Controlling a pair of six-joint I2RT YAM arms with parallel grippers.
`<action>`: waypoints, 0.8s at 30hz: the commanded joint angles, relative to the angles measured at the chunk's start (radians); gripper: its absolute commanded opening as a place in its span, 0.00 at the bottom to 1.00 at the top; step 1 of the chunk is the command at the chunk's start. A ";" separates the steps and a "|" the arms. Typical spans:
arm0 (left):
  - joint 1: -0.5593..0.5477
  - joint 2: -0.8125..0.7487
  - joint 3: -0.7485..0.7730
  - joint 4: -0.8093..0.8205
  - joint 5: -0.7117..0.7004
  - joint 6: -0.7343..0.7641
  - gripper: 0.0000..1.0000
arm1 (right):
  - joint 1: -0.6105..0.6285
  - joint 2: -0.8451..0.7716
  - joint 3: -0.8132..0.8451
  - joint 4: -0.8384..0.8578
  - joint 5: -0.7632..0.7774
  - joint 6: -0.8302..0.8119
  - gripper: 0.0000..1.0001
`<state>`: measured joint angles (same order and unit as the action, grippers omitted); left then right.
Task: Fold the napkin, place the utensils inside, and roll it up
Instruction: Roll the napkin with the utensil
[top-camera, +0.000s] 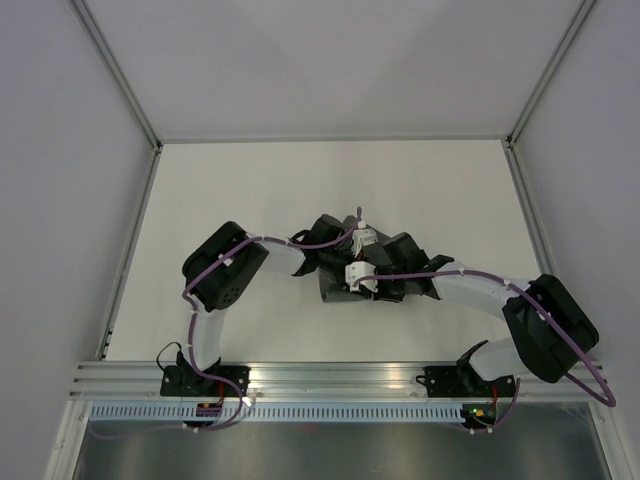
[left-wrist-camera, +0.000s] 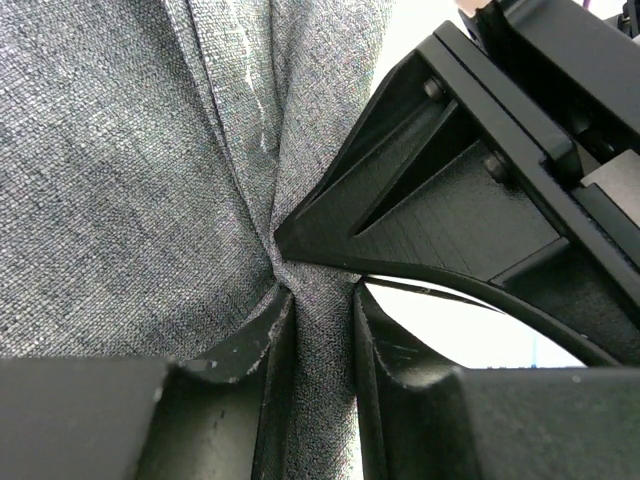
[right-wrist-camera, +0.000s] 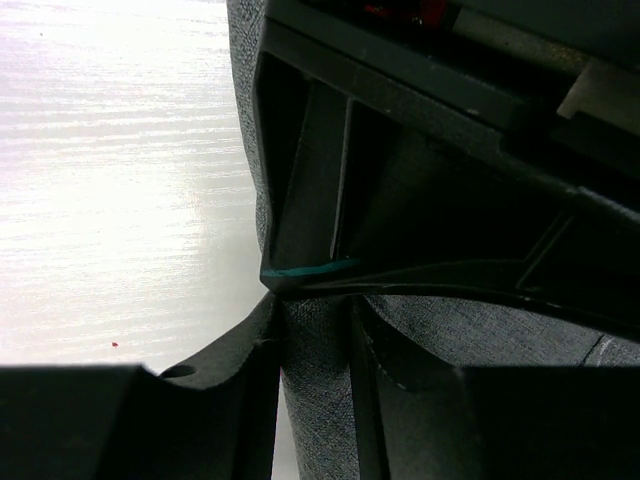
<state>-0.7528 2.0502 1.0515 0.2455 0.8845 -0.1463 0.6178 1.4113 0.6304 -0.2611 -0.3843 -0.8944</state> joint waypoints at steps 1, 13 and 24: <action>0.007 0.015 -0.068 -0.072 -0.099 -0.022 0.33 | 0.005 0.041 0.020 -0.093 -0.013 -0.001 0.23; 0.033 -0.131 -0.136 0.063 -0.162 -0.087 0.44 | -0.006 0.175 0.164 -0.314 -0.088 -0.035 0.15; 0.096 -0.344 -0.261 0.150 -0.363 -0.127 0.44 | -0.033 0.262 0.256 -0.417 -0.133 -0.060 0.14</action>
<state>-0.6785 1.7916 0.8246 0.3233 0.6239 -0.2268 0.5915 1.6157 0.8791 -0.5495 -0.4797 -0.9432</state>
